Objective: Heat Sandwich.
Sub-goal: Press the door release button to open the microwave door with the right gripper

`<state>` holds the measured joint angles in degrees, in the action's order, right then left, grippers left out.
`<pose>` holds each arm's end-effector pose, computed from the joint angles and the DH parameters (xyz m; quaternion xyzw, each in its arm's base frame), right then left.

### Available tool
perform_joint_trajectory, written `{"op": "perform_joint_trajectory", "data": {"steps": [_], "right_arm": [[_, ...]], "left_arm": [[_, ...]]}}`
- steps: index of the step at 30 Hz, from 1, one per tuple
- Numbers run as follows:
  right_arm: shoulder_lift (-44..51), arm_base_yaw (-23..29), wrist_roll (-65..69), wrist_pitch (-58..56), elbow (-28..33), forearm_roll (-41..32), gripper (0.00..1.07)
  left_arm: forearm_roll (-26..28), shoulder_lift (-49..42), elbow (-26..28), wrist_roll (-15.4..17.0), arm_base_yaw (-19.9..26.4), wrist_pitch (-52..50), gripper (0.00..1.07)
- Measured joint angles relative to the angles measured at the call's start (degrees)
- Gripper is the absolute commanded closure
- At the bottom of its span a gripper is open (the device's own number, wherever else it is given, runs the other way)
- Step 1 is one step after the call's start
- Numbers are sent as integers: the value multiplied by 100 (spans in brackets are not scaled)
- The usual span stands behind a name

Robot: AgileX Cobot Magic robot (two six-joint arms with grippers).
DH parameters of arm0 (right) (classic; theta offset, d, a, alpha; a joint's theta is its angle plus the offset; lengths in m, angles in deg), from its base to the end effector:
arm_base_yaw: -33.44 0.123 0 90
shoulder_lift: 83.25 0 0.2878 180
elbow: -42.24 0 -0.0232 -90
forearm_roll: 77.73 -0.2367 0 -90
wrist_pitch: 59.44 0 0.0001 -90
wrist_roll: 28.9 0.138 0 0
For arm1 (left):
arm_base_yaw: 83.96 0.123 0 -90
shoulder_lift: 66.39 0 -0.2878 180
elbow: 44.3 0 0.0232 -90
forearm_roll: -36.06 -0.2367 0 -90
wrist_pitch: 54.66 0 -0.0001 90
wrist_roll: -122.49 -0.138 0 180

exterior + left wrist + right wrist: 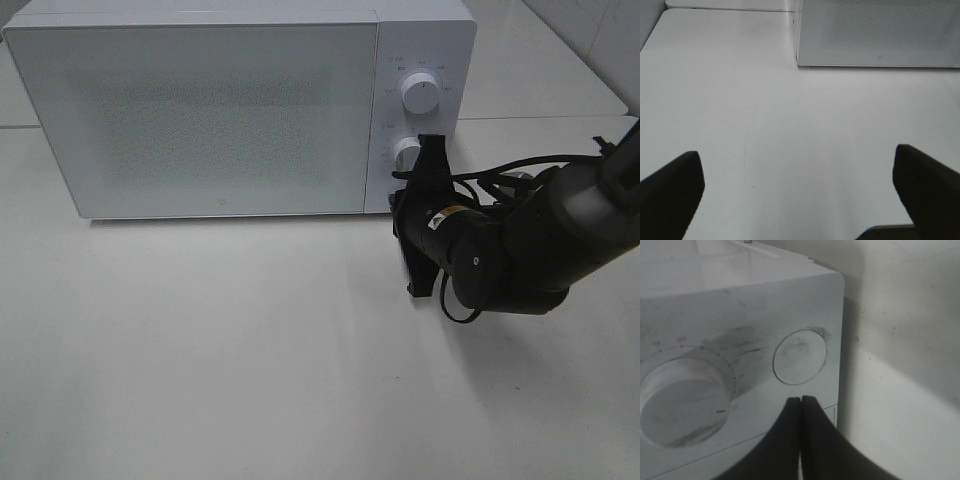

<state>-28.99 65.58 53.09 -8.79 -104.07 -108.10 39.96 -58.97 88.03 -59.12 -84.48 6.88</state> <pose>0.3588 0.1618 0.0935 0.5601 0.6049 0.4347 0.3626 0.0185 -0.0084 0.2529 0.0177 0.8503 -0.0290 0.5252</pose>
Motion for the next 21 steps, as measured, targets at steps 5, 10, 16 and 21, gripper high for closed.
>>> {"op": "perform_joint_trajectory", "data": {"steps": [5, 10, 16, 21], "right_arm": [[-155, -92, 0, -97, -241, 34, 107], [-292, -183, -40, -103, -401, 40, 107], [-418, -252, -97, -103, -533, 34, 107], [-481, -292, -195, -178, -642, -23, 107]], "left_arm": [[0, 0, 0, 0, 0, 0, 10], [0, 0, 0, 0, 0, 0, 10], [0, 0, 0, 0, 0, 0, 10], [0, 0, 0, 0, 0, 0, 10]]}}
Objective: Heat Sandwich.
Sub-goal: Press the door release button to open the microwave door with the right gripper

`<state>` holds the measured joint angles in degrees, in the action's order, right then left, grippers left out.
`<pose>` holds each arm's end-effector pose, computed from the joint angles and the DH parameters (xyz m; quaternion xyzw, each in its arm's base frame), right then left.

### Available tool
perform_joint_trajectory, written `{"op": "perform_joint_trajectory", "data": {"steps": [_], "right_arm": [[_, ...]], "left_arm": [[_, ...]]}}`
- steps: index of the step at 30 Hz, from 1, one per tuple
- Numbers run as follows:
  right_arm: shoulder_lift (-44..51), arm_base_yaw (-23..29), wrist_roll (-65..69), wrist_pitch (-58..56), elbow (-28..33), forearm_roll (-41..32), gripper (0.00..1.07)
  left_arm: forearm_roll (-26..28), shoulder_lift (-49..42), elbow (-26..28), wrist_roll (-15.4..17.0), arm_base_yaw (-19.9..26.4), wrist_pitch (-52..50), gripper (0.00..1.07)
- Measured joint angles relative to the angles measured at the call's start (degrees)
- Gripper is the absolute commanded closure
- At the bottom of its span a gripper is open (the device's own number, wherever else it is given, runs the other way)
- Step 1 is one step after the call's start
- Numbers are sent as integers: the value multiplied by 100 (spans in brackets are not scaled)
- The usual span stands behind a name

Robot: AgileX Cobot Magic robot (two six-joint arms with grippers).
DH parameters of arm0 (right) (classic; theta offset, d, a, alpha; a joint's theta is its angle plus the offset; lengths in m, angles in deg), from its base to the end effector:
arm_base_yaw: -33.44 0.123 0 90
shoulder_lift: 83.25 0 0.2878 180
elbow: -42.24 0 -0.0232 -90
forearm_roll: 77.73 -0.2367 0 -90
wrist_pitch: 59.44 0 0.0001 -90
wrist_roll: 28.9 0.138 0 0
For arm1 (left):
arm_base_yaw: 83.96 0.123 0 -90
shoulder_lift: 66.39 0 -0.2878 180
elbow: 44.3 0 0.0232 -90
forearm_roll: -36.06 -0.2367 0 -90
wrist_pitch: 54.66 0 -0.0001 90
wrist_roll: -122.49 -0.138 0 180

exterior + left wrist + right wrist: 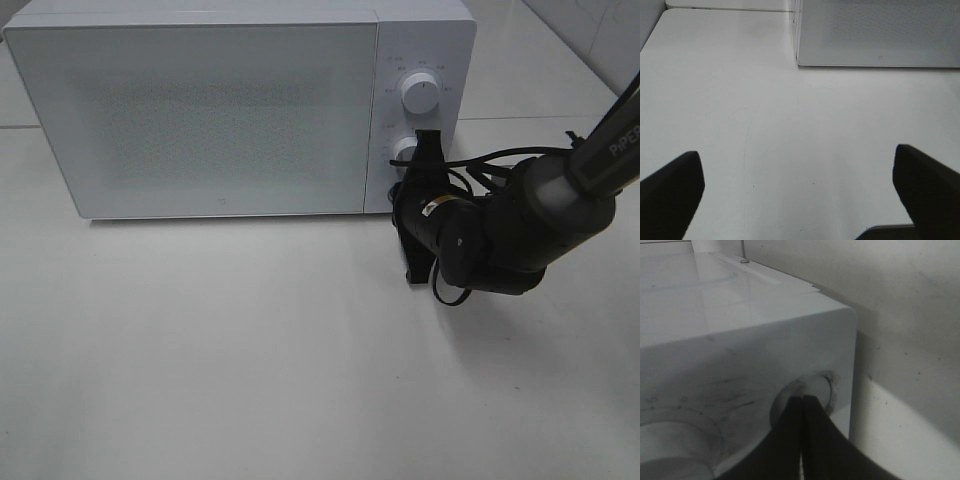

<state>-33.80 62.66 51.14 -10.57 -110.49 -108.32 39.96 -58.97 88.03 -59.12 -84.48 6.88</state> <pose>0.3880 0.1565 0.0809 0.5687 0.5990 0.4218 0.3741 0.0185 -0.0084 0.2529 0.0177 0.8503 -0.0290 0.5252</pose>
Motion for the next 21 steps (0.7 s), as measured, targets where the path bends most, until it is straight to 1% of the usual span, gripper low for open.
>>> {"op": "perform_joint_trajectory", "data": {"steps": [14, 21], "right_arm": [[-286, 52, -447, 155, -350, -498, 107], [-361, 115, -659, 63, -556, -888, 107]], "left_arm": [[0, 0, 0, 0, 0, 0, 10], [0, 0, 0, 0, 0, 0, 10]]}}
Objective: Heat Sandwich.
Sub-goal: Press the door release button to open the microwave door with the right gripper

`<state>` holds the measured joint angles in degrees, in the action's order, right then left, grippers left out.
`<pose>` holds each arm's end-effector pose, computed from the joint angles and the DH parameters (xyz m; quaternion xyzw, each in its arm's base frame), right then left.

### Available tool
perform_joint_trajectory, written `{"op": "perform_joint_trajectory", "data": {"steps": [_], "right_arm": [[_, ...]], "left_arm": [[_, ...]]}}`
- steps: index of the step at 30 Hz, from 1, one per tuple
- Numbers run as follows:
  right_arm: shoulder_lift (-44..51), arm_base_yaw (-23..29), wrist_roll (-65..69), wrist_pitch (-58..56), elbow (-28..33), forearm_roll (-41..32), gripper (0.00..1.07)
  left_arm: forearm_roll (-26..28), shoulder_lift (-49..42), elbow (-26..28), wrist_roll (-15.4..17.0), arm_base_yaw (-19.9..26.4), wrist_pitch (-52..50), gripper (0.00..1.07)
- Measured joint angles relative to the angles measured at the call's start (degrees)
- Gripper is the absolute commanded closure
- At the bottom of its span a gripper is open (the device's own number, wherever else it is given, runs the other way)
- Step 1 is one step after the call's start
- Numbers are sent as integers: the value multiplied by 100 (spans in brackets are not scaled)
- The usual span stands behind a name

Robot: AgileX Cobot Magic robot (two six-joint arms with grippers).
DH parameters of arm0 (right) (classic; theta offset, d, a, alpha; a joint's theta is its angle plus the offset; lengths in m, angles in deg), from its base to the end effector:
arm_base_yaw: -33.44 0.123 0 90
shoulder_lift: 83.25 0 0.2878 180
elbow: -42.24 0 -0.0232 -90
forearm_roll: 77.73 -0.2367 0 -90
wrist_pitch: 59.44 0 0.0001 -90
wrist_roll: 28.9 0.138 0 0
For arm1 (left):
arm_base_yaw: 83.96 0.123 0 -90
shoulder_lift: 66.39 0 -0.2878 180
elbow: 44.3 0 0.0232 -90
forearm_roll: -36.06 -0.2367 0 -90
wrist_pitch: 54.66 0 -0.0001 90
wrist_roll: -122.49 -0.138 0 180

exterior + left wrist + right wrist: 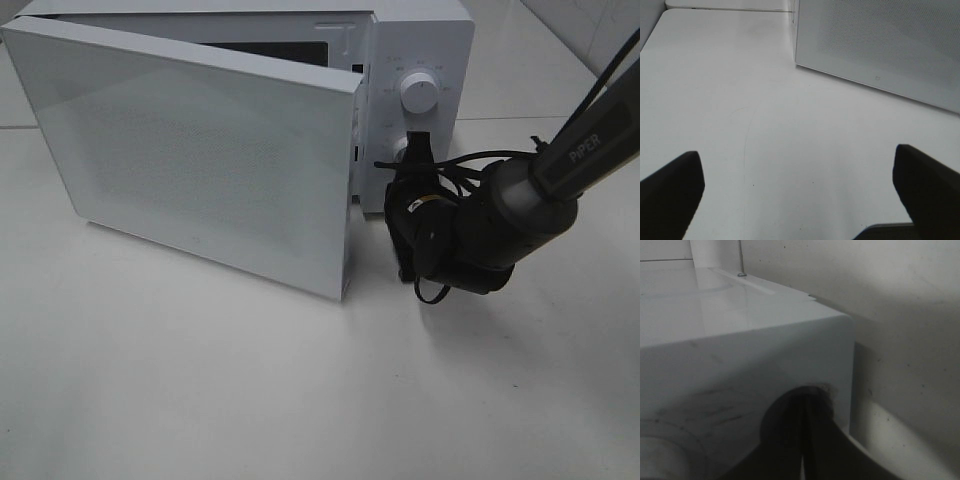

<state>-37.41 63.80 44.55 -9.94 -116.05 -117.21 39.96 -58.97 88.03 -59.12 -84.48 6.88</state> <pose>0.4039 0.1593 0.0742 0.5832 0.5799 0.3981 0.4064 0.0185 -0.0084 0.2529 0.0177 0.8503 -0.0290 0.5252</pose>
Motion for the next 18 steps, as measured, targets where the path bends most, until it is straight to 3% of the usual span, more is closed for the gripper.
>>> {"op": "perform_joint_trajectory", "data": {"steps": [18], "right_arm": [[115, -6, -46, -281, -23, -109, 107]], "left_arm": [[0, 0, 0, 0, 0, 0, 10]]}}
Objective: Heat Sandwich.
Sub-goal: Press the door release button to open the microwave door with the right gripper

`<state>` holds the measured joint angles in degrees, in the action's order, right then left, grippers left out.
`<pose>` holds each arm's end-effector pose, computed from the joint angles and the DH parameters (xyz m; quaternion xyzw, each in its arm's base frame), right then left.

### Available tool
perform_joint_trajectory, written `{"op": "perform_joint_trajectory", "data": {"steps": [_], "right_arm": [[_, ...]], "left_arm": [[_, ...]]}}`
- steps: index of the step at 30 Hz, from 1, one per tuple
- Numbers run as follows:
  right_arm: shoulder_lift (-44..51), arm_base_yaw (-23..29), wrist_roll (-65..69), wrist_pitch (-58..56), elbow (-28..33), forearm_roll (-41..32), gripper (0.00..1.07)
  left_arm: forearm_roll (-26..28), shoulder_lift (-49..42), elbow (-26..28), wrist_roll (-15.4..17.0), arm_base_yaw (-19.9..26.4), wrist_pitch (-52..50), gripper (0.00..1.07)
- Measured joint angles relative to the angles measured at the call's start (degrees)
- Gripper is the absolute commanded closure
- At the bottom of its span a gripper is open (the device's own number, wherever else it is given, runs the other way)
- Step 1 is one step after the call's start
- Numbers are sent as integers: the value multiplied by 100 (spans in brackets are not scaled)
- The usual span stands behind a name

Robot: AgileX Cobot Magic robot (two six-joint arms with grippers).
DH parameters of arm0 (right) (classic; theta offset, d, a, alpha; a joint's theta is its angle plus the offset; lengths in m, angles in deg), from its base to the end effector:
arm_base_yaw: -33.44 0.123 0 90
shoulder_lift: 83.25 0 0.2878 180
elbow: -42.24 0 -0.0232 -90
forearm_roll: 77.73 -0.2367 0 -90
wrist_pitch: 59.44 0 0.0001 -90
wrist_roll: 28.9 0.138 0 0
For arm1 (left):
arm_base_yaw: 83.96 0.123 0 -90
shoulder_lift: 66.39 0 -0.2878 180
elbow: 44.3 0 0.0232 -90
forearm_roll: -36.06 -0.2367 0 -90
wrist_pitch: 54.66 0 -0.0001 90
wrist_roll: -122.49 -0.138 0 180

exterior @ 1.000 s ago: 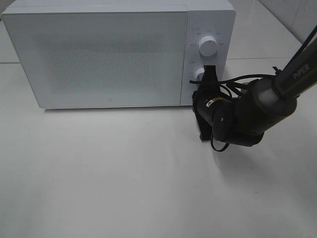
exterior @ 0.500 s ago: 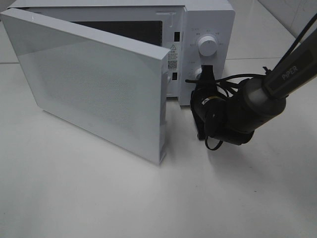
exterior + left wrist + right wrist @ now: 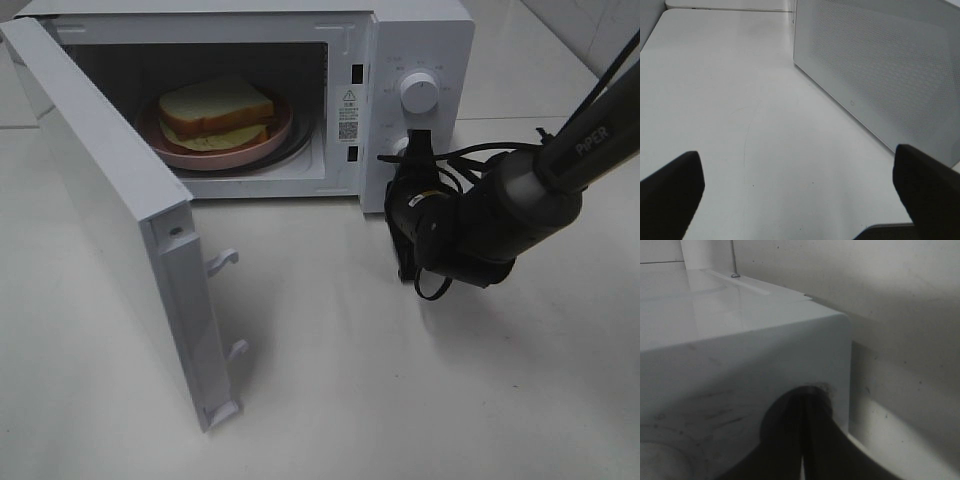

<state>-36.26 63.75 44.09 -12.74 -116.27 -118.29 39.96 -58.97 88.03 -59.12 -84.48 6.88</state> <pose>0.4031 0.1600 0.0771 0.5931 0.5820 0.3939 0.3929 0.0185 -0.0084 0.2529 0.0177 0.8503 -0.0290 0.5252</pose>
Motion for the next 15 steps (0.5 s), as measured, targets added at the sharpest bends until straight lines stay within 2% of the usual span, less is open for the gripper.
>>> {"op": "perform_joint_trajectory", "data": {"steps": [15], "right_arm": [[143, 178, 458, 361, 367, 149, 107]], "left_arm": [[0, 0, 0, 0, 0, 0, 10]]}}
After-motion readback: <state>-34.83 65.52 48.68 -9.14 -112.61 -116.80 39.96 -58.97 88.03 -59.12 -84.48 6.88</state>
